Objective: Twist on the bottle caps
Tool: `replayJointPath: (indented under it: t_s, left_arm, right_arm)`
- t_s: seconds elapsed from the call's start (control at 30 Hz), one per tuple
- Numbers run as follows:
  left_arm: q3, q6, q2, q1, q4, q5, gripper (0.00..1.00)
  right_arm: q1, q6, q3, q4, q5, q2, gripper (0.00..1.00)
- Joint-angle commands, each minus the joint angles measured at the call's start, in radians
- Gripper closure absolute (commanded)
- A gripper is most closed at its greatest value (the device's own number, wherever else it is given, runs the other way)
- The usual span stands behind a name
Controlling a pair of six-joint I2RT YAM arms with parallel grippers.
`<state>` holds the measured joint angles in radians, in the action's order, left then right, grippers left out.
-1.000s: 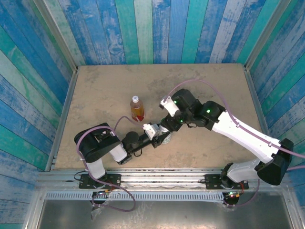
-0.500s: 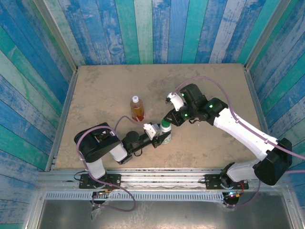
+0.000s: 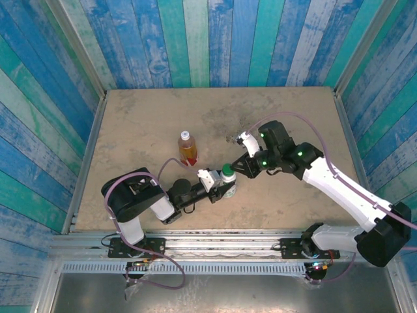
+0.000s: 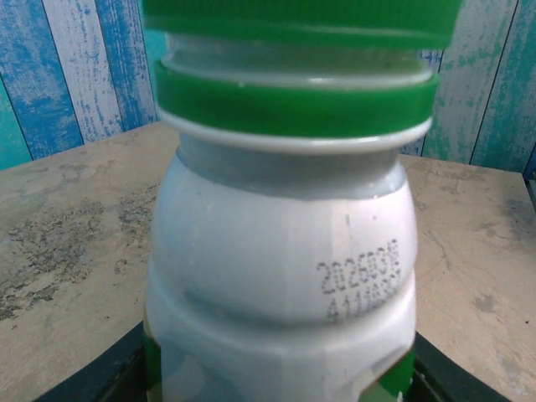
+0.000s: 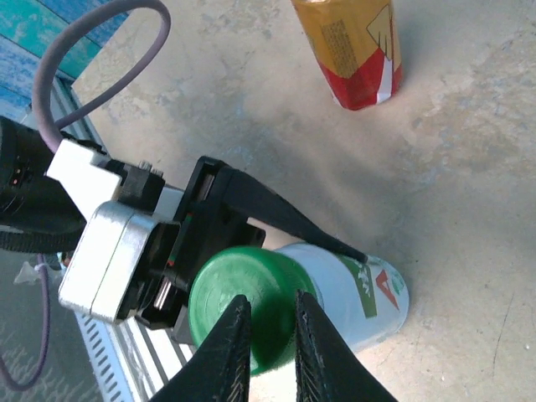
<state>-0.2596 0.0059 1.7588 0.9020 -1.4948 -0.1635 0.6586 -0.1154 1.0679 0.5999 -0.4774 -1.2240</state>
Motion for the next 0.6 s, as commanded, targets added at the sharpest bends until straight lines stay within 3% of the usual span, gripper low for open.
replayJointPath:
  t_s: [0.0, 0.17, 0.37, 0.57]
  left_arm:
    - [-0.030, -0.009, 0.038, -0.008, 0.044, 0.015, 0.45]
    - [-0.034, -0.006, 0.036, -0.007, 0.051, 0.006, 0.47]
    - [-0.016, 0.006, -0.018, -0.007, 0.072, -0.045, 0.47]
    - [-0.016, 0.057, -0.132, -0.011, 0.195, -0.125, 0.47]
  right_arm:
    - [0.021, 0.015, -0.037, 0.085, -0.099, 0.019, 0.80]
    - [0.021, 0.065, -0.008, 0.097, -0.066, 0.044, 0.75]
    - [0.020, 0.233, 0.030, 0.112, 0.049, 0.098, 0.34]
    - [0.020, 0.531, -0.004, 0.104, 0.089, 0.192, 0.21]
